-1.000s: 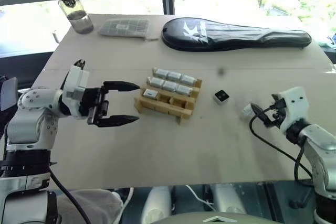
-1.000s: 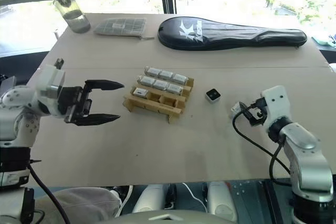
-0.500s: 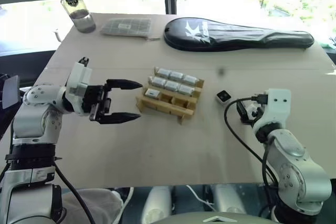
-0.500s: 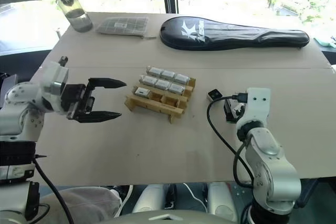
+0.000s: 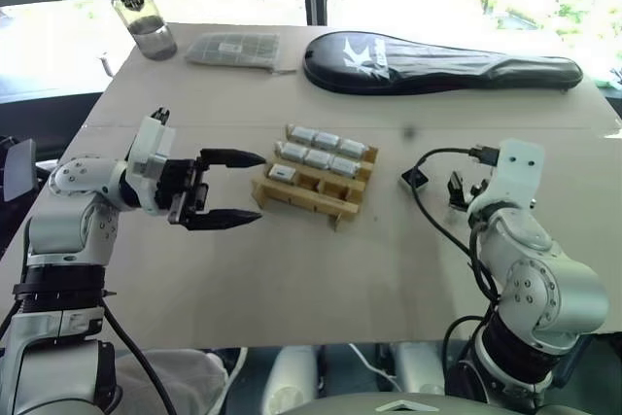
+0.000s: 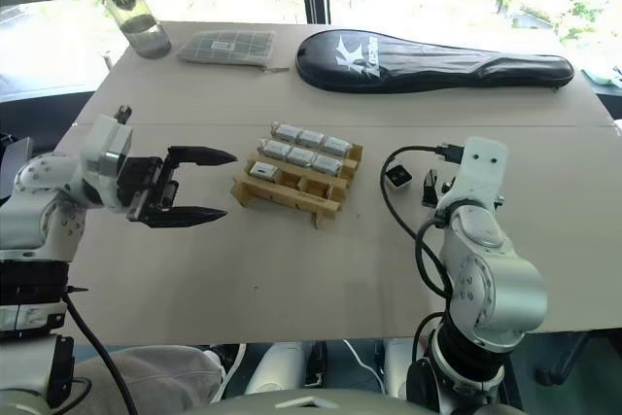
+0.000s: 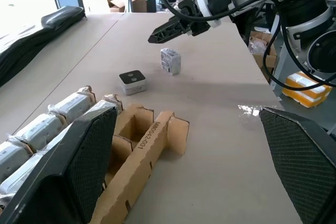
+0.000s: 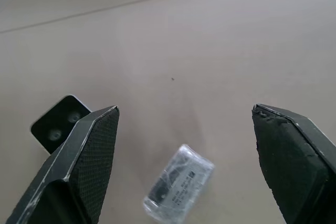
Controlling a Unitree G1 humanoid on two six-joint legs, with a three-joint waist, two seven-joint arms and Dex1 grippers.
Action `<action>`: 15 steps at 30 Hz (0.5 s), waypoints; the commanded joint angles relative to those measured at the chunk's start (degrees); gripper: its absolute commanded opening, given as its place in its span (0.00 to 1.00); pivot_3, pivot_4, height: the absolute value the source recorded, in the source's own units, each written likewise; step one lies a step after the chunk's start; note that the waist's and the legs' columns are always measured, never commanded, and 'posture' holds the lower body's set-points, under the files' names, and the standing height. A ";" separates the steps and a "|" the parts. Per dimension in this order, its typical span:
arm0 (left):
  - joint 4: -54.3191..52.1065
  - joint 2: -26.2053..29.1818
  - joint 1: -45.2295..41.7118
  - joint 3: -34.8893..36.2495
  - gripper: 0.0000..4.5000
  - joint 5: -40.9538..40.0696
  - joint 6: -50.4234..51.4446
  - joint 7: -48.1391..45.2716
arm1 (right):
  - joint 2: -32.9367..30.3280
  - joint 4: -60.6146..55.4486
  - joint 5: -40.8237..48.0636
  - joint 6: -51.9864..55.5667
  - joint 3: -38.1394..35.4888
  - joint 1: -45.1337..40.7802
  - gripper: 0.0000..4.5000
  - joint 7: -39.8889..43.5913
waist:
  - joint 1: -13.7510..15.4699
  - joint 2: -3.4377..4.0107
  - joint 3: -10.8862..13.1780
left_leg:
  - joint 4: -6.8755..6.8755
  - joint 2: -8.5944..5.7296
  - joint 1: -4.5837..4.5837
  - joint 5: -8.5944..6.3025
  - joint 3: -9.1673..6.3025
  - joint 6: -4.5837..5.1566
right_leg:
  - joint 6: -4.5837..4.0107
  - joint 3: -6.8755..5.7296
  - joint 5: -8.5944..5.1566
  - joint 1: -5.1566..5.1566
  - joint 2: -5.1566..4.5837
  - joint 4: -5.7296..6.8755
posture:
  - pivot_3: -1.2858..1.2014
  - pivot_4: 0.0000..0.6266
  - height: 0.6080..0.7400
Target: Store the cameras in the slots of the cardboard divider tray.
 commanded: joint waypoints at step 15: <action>-1.16 0.08 0.65 1.46 1.00 0.07 -0.52 0.00 | 20.86 0.76 -1.85 4.09 -12.83 -7.59 0.89 -1.18 | -0.12 0.01 0.00 | -0.01 0.00 -0.01 0.00 -0.02 0.00 | 0.00 0.00 0.00 -0.02 0.01 0.01 | 0.52 0.24 1.00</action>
